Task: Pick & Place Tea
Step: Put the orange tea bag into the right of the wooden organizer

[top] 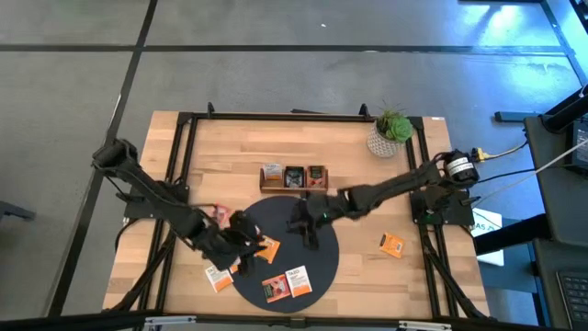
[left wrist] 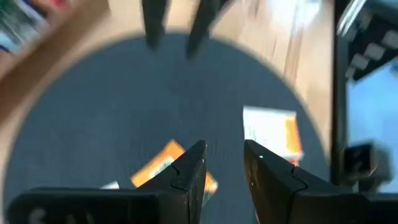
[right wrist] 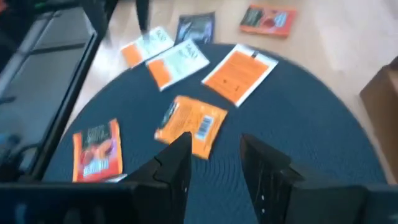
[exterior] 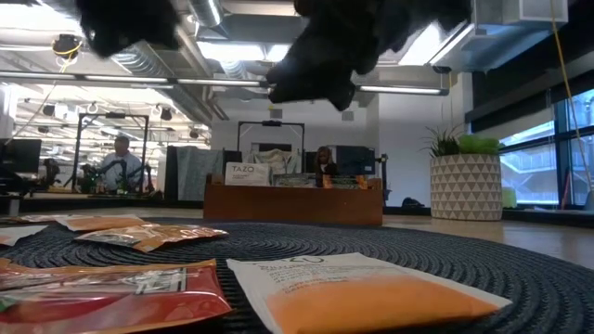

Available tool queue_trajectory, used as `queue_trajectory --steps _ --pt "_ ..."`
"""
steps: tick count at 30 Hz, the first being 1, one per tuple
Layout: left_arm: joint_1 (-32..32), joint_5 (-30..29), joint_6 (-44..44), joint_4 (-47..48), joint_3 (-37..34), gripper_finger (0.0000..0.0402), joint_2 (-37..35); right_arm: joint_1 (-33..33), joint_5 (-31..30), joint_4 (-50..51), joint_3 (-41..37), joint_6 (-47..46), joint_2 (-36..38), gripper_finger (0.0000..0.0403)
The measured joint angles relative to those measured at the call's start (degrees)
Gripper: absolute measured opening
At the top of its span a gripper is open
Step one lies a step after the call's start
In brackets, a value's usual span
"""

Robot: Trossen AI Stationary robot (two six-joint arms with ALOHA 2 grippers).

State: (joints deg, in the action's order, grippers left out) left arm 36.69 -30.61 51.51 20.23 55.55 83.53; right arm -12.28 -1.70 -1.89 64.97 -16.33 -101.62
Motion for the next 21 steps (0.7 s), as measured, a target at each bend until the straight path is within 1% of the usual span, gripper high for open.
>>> queue_trajectory --steps 2,7,10,13,15,16,19,21 --pt "0.0 2.5 -0.5 -0.2 0.0 0.0098 3.0 -1.0 -2.9 -1.1 0.0 -3.4 0.0 0.0138" --pt "0.0 7.2 -4.6 -0.6 0.1 0.0081 8.4 -1.0 -3.3 -1.8 0.0 -7.3 -2.0 0.0138" --pt "-0.1 9.5 -6.0 -0.3 0.8 0.0067 8.6 -0.9 -2.4 -4.3 0.0 -8.1 -4.9 0.0138" --pt "1.2 10.9 -5.1 0.7 1.0 0.0052 6.4 -0.9 -0.1 -10.9 0.0 -9.2 -8.4 0.0138" --pt "3.0 9.6 -4.9 1.9 1.0 0.0043 4.1 -0.9 0.3 -14.1 0.0 -9.9 -10.5 0.0138" --pt "4.1 7.7 -4.5 3.9 1.0 0.004 2.5 -0.9 0.3 -15.8 0.0 -10.4 -11.6 0.0138" --pt "6.8 0.5 -1.3 7.6 1.0 0.0032 -1.0 -0.7 0.3 -17.5 0.1 -10.6 -14.0 0.0138" --pt "8.3 -5.2 1.6 8.5 1.0 0.0029 -1.9 -0.7 0.3 -17.4 1.1 -10.2 -15.5 0.0138"
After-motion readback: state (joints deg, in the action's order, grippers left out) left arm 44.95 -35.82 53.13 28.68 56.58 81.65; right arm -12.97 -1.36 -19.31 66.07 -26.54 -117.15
